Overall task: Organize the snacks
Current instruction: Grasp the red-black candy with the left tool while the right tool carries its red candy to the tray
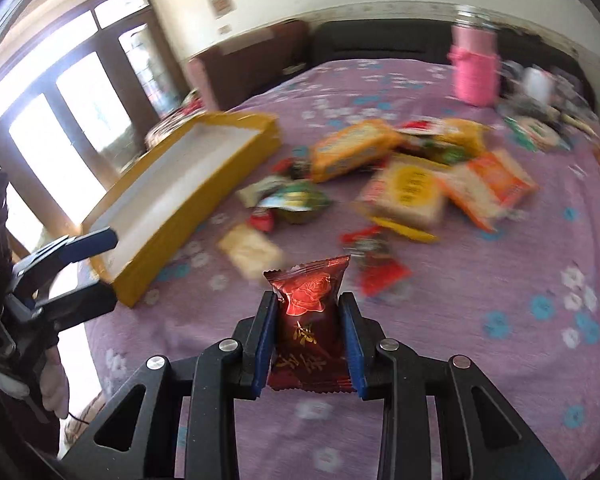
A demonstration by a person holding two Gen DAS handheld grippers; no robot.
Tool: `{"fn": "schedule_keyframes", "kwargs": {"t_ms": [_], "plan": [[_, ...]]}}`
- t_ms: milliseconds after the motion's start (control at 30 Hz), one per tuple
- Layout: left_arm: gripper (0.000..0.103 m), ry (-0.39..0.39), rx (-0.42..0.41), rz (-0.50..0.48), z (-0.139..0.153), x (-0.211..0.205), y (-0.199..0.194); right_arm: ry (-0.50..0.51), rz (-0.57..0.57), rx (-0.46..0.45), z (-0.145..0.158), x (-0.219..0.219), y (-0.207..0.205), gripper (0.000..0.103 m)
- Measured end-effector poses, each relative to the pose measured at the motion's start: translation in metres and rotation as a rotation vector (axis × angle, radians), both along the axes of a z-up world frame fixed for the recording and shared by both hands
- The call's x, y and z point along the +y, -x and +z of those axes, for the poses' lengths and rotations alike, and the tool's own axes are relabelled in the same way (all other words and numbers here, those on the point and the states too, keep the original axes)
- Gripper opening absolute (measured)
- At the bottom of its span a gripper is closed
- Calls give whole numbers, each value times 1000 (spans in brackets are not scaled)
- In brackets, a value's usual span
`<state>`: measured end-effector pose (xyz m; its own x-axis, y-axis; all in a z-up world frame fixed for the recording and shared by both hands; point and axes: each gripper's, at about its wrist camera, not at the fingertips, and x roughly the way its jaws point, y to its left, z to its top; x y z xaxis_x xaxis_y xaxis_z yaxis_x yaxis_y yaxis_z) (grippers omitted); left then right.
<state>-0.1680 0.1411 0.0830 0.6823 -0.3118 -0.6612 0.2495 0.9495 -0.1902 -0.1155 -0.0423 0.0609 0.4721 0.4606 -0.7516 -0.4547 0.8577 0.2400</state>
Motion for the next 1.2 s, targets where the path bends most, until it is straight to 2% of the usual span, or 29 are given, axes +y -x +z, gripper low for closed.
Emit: {"fn": "schedule_keyframes", "kwargs": {"t_ms": [133, 200, 233, 333, 400, 500, 633, 667, 700, 733, 767, 967, 1200], "plan": [[94, -42, 62, -65, -10, -50, -32, -63, -121, 33, -3, -48, -13, 32], [80, -27, 110, -88, -17, -68, -48, -98, -154, 42, -4, -66, -16, 32], [77, -11, 147, -89, -22, -75, -58, -105, -163, 41, -4, -70, -16, 32], [76, 58, 237, -57, -37, -84, -85, -126, -181, 43, -6, -84, -16, 32], [76, 62, 264, -7, -46, -89, -100, -146, -191, 43, -8, -93, -17, 32], [76, 49, 258, 10, -52, -95, -111, -178, -202, 48, -13, -104, -20, 32], [76, -36, 255, 25, -61, -108, -122, -206, -203, 56, -17, -110, -21, 33], [73, -61, 250, 30, -62, -109, -123, -209, -202, 57, -18, -110, -21, 33], [50, -99, 226, 34, -62, -113, -123, -212, -200, 58, -18, -110, -21, 33], [35, -149, 204, 47, -61, -115, -122, -213, -198, 58, -19, -110, -21, 32], [26, -155, 196, 40, -62, -114, -123, -213, -196, 58, -19, -109, -21, 32], [25, -97, 199, 46, -59, -98, -113, -197, -189, 47, -16, -104, -20, 32], [25, 25, 148, 69, -27, -60, -86, -188, -169, 33, -5, -86, -15, 32]]}}
